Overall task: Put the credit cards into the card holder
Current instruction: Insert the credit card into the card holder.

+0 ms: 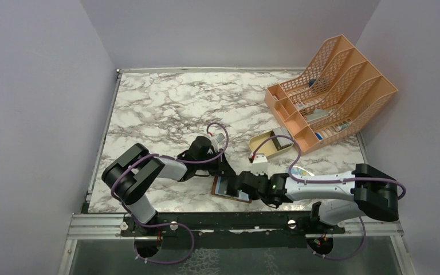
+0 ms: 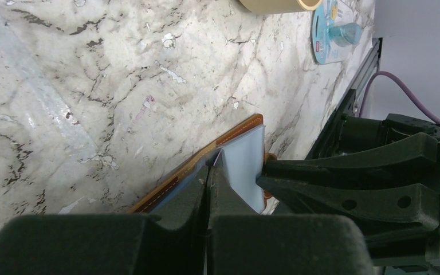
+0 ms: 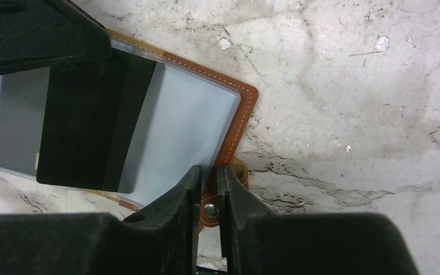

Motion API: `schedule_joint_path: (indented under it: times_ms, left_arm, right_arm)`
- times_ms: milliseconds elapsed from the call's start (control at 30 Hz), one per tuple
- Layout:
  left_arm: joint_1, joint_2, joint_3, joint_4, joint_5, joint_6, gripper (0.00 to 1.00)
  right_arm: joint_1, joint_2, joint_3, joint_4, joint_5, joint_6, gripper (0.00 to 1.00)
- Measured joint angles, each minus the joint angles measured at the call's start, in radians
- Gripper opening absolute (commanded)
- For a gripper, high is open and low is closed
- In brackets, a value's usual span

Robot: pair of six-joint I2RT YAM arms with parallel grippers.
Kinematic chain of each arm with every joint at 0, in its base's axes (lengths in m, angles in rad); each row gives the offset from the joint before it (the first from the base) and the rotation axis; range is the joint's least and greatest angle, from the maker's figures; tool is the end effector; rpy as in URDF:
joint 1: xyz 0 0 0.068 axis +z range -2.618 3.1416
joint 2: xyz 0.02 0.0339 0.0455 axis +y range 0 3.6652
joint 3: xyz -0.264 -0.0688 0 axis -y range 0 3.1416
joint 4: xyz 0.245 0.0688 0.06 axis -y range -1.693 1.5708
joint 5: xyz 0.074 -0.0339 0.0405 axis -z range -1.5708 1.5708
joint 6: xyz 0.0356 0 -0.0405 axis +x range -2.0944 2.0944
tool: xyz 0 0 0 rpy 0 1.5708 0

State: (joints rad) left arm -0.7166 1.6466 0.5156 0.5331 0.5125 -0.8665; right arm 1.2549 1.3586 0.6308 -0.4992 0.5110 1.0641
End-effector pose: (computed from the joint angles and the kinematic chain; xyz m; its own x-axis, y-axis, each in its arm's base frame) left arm 0.2037 -0.2006 0.1215 -0.9440 -0.0585 -0.3248 0.2451 0.5349 -0.8086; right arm 0.0857 0.2062 0.1545 -0.8221 -0.0604 -0.5662 -0.1218 0.9900 0.0713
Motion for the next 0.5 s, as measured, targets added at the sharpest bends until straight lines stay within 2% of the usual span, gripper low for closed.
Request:
schedule_joint_path:
  times_ms: [400, 433, 500]
  left_arm:
    - [-0.011, 0.018, 0.000, 0.020, 0.000, -0.014, 0.00]
    - [-0.011, 0.018, 0.000, 0.020, 0.000, -0.016, 0.02]
    - [-0.012, 0.018, 0.000, 0.020, 0.000, -0.020, 0.12]
  right_arm:
    - [0.000, 0.000, 0.000, 0.002, 0.000, -0.006, 0.16]
    - [0.000, 0.000, 0.000, 0.003, 0.001, -0.008, 0.16]
    - [0.000, 0.000, 0.000, 0.005, 0.002, -0.015, 0.16]
